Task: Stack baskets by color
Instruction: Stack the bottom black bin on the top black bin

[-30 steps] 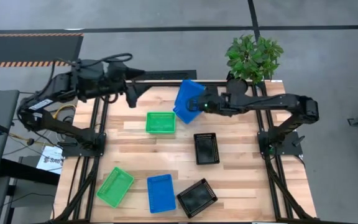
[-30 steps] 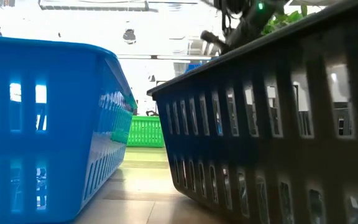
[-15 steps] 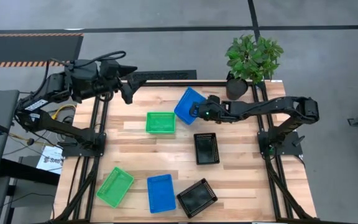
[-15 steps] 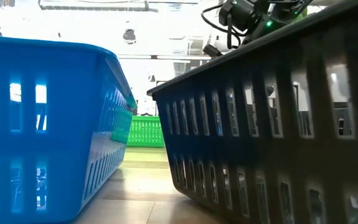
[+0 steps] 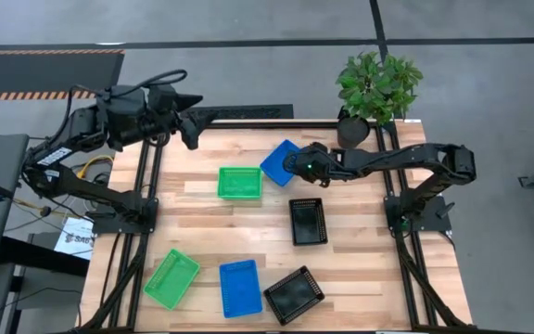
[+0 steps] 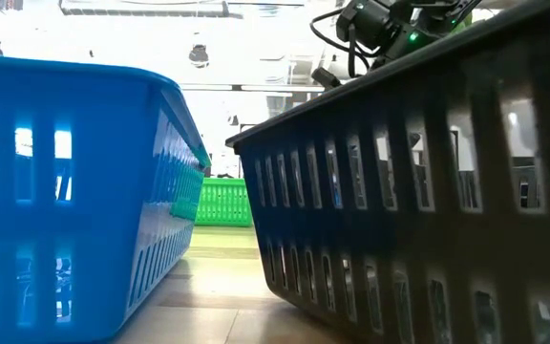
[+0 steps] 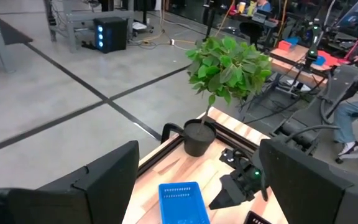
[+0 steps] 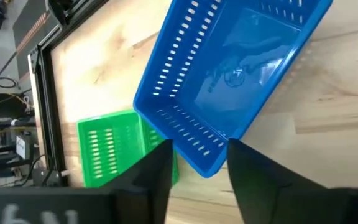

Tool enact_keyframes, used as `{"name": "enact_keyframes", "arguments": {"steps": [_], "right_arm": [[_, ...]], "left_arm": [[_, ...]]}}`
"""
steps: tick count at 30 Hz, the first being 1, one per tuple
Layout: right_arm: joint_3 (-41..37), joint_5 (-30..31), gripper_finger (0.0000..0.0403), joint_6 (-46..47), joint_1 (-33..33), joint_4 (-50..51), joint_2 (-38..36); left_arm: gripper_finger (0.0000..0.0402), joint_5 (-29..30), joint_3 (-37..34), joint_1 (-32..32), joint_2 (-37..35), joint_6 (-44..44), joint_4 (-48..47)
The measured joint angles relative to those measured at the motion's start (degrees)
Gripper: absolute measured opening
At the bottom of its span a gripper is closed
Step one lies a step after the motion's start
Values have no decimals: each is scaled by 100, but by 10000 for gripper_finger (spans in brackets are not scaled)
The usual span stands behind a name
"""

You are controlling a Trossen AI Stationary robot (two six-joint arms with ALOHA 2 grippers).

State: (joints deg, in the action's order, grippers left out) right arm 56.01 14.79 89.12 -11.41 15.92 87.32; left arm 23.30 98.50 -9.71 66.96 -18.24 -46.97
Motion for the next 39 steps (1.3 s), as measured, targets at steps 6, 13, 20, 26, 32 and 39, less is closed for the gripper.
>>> {"name": "enact_keyframes", "arguments": {"steps": [6,13,20,26,32,39], "right_arm": [[4,2,219,-603,13,54,-386],[11,-2006,226,-1828,518,635,-1301],[7,-1458,218,-19,2749,1375,-1524],[10,-454,217,1748,4591,1217,-816],[0,-437,217,1937,5269,923,149],[74,-458,217,1102,5245,404,833]], "left_arm": [[320,-124,0,-167,-7,-1,-128],[320,-1677,-2,-240,-110,-84,-1270],[320,-1961,-245,-41,-125,-586,-2091],[320,-2005,-498,148,-271,-732,-2174],[320,-2007,-501,259,-321,-829,-2080],[320,-1776,-501,279,-314,-1086,-2163]]}}
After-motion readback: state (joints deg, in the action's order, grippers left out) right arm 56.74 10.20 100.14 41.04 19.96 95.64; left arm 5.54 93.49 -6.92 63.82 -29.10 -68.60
